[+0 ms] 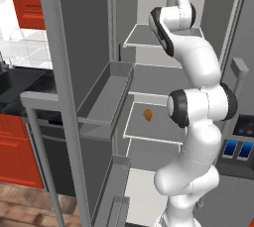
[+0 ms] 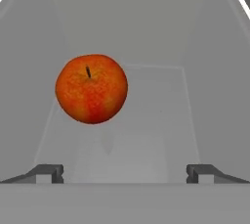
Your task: Pick up the kiwi and apple from the fridge and place one fruit on each plate on the dining counter.
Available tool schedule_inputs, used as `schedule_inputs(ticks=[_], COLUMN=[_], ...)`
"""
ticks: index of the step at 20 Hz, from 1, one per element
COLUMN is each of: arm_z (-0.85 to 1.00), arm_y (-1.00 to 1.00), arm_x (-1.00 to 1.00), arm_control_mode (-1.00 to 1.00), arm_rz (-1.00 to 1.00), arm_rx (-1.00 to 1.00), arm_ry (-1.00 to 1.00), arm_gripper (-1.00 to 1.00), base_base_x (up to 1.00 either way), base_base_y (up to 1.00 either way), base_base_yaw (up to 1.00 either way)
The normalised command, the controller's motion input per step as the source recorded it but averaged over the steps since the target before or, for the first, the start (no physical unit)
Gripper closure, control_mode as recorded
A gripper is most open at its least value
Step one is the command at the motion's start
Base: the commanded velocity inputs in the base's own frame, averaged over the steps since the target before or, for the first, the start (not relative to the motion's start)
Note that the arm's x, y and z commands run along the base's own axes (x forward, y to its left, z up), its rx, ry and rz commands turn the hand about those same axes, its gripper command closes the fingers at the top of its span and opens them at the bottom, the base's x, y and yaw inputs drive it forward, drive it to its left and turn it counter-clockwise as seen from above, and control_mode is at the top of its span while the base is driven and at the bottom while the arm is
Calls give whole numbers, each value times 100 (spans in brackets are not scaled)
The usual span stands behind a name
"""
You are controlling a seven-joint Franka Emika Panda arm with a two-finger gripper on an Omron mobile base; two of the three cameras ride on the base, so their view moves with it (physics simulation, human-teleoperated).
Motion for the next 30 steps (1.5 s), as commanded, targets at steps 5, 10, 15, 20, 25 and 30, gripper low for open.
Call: schedule_inputs(ticks=[5,10,15,20,25,30], arm_z=[0,0,0,-6,-24,-12], arm_y=[2,6,0,1,3,4], arm_x=[20,8,15,11,31,21], arm_control_mode=[-100,-100,-100,-100,-100,-100], arm_rz=[3,2,13,2,0,0], arm_rx=[0,0,0,0,0,0], arm_ry=[0,0,0,0,1,0], arm_gripper=[-100,-100,-100,-100,-100,-100], base_base_x=[0,0,0,0,0,0], base_base_y=[0,0,0,0,0,0], base_base_yaw=[0,0,0,0,0,0])
